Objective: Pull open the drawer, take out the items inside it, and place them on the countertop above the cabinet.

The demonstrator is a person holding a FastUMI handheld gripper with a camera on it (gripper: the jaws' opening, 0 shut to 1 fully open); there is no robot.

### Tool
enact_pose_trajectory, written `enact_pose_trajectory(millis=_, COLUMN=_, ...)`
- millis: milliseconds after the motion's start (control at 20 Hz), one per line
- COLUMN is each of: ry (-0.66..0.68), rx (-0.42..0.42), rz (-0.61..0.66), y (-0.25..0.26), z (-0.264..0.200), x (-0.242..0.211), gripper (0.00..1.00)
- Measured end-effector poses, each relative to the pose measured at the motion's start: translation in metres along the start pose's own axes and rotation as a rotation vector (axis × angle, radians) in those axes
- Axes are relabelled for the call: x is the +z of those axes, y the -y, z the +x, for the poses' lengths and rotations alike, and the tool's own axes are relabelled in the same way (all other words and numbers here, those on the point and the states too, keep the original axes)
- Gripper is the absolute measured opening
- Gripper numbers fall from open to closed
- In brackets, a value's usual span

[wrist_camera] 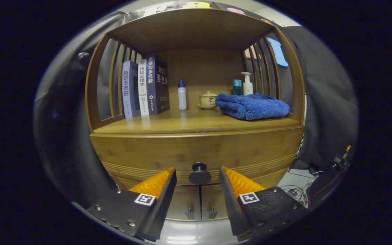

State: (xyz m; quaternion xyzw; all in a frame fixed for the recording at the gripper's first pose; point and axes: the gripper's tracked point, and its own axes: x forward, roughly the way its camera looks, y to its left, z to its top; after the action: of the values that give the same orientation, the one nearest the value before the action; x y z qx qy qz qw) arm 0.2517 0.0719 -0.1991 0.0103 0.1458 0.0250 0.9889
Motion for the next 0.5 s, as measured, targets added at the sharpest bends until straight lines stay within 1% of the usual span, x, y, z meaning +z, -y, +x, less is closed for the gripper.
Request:
enact_pose_trajectory(millis=50, ry=-0.004, rx=-0.013, rz=0.009, y=0.003, z=0.005, x=-0.001, gripper=0.74)
enact_pose_trajectory(millis=250, ry=-0.030, rx=-0.023, rz=0.022, y=0.010, z=0.025, x=-0.011, gripper=0.72)
enact_pose_trajectory(millis=350, ry=-0.031, rx=0.013, rz=0.031, y=0.001, z=0.024, x=-0.009, gripper=0.61)
enact_pose_trajectory(millis=400, ry=-0.041, rx=0.018, rz=0.014, y=0.000, z=0.035, x=-0.012, gripper=0.56)
enact_pose_trajectory(millis=500, ry=-0.062, rx=0.012, rz=-0.018, y=0.002, z=0.043, x=-0.016, gripper=0.46)
